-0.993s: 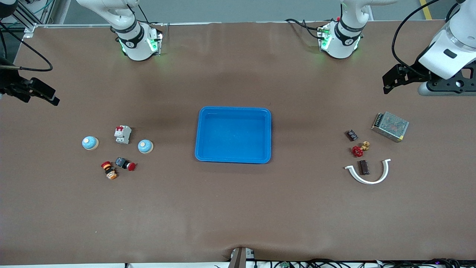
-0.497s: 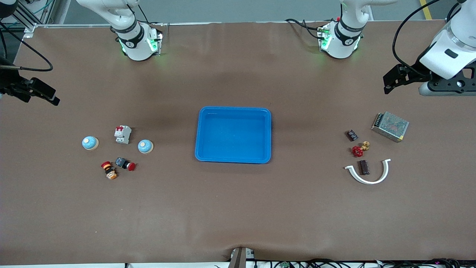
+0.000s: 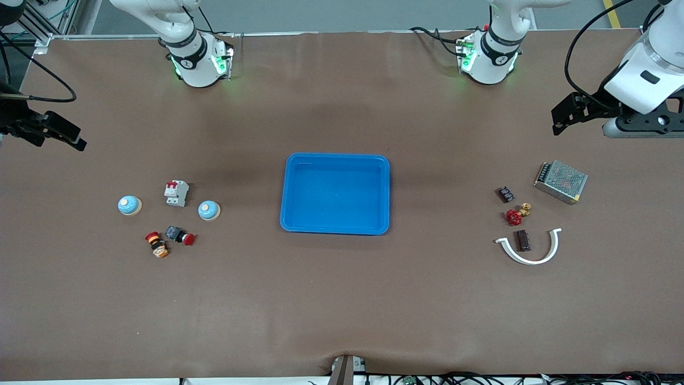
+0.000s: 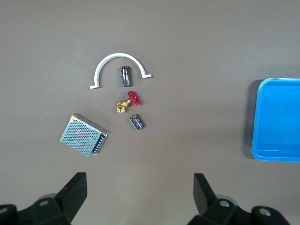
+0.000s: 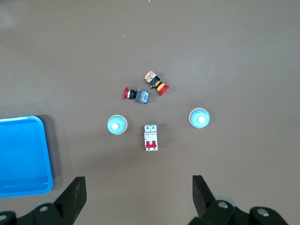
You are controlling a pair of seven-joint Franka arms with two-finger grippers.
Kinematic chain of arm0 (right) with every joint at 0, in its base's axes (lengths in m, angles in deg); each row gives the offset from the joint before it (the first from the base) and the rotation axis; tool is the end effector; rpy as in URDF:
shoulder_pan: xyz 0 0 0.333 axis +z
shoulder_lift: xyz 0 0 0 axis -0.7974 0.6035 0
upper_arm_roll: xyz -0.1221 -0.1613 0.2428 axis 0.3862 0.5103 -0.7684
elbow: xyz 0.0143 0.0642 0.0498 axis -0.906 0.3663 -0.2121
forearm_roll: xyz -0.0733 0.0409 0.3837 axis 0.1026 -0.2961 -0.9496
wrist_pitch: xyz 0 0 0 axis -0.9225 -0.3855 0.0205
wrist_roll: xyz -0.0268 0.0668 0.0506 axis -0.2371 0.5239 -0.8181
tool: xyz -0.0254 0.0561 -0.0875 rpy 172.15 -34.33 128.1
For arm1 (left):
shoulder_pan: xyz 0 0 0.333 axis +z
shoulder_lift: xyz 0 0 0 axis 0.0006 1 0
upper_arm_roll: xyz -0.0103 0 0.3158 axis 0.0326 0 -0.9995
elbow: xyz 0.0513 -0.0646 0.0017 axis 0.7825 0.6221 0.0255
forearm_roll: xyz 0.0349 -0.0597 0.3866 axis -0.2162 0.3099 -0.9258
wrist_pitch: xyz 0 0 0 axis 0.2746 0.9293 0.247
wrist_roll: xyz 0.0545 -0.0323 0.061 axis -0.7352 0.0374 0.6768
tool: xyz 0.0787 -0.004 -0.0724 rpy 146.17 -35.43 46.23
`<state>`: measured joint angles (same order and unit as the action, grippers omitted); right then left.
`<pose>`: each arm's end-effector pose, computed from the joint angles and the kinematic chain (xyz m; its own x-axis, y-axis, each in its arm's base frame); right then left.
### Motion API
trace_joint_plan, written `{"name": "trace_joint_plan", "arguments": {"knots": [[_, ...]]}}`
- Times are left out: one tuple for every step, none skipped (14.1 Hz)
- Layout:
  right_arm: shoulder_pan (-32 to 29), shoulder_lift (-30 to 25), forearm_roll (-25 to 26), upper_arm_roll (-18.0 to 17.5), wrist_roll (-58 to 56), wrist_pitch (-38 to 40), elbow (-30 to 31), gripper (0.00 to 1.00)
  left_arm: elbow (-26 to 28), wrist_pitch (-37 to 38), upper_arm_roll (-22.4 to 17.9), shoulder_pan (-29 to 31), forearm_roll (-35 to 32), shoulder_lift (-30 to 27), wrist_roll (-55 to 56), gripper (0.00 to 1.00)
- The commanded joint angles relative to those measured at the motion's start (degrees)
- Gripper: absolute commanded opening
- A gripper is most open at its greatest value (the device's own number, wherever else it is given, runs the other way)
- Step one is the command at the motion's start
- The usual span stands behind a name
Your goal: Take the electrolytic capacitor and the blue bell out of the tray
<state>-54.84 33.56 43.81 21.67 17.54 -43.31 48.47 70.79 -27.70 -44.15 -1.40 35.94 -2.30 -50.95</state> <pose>0.5281 -0.0362 0.6084 0.9876 -0.1518 0.0410 -0.1496 -0.9874 -0.0519 0.5262 -0.0820 0.6307 0.9993 -0.0364 0.0133 -0.0360 -0.9990 -0.0253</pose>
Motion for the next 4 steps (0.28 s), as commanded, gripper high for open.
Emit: {"name": "trace_joint_plan", "arguments": {"knots": [[0.1, -1.2, -0.3, 0.1, 0.8, 0.3, 0.9, 1.00, -1.0, 1.1, -0.1, 0.1, 0.2, 0.0, -0.2, 1.00], [0.1, -1.2, -0.3, 0.1, 0.7, 0.3, 0.8, 1.00, -0.9, 1.2, -0.1, 0.1, 0.2, 0.0, -0.2, 1.00], [0.1, -1.2, -0.3, 0.1, 0.7, 0.3, 0.8, 1.00, -1.0, 1.2, -0.1, 0.1, 0.2, 0.0, 0.0, 1.00], [0.1, -1.2, -0.3, 0.1, 0.7, 0.3, 0.9, 1.00, -1.0, 1.2, 0.0, 0.1, 0.3, 0.0, 0.0, 1.00]]}}
